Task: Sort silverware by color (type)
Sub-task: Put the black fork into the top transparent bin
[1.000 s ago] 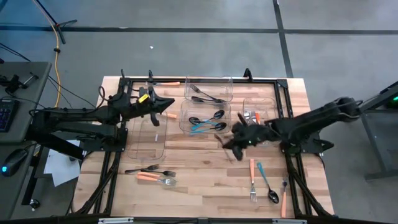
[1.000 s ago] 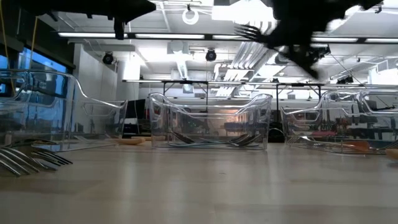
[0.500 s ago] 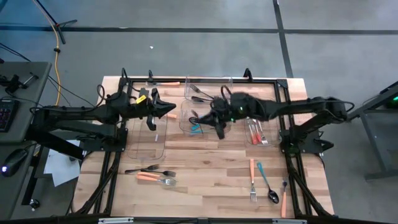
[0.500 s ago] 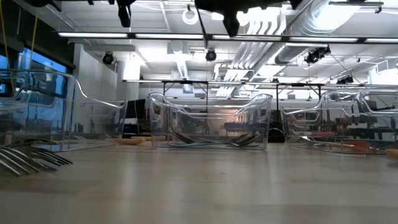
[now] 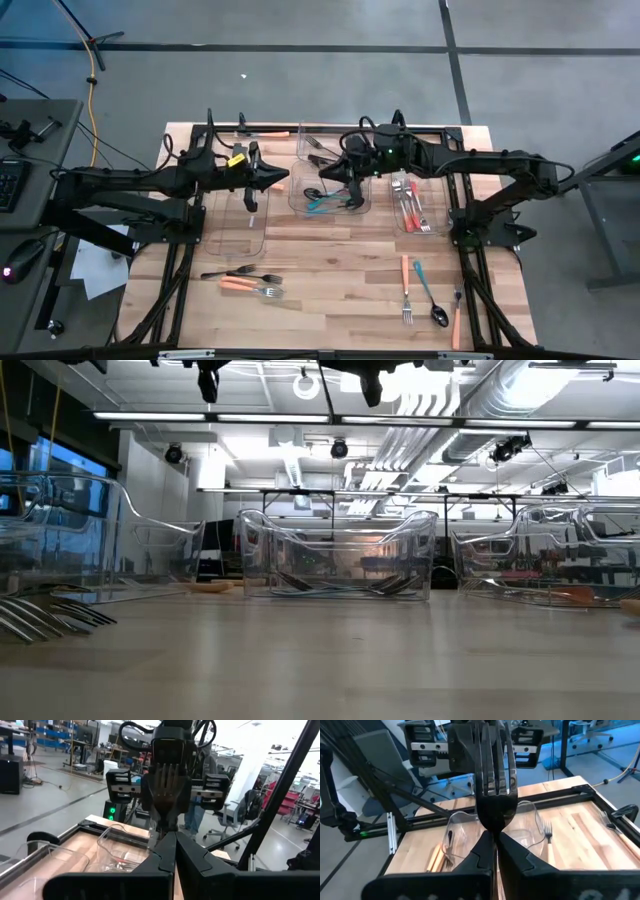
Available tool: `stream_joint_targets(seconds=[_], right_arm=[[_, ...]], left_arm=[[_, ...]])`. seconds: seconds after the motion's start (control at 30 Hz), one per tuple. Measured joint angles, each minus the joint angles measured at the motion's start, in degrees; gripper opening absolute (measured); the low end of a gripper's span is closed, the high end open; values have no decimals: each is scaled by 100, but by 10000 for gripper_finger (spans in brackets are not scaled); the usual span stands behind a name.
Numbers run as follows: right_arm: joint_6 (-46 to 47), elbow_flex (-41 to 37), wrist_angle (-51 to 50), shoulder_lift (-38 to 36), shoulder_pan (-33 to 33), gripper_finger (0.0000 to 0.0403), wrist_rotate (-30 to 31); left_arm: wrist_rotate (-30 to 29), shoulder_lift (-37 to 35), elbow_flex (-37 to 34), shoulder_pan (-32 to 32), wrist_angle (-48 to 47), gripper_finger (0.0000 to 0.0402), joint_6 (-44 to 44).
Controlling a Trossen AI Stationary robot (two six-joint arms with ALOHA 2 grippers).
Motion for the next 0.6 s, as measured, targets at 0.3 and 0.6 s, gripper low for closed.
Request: stream_joint_targets(seconds=[0.3,0.6], right_arm=[[46,-7,16,0,22,0,3],[45,-9,40,0,22,0,4]], left_arm=[[-7,39,-2,0,0,0,22],[-11,39,-2,0,2,0,22]])
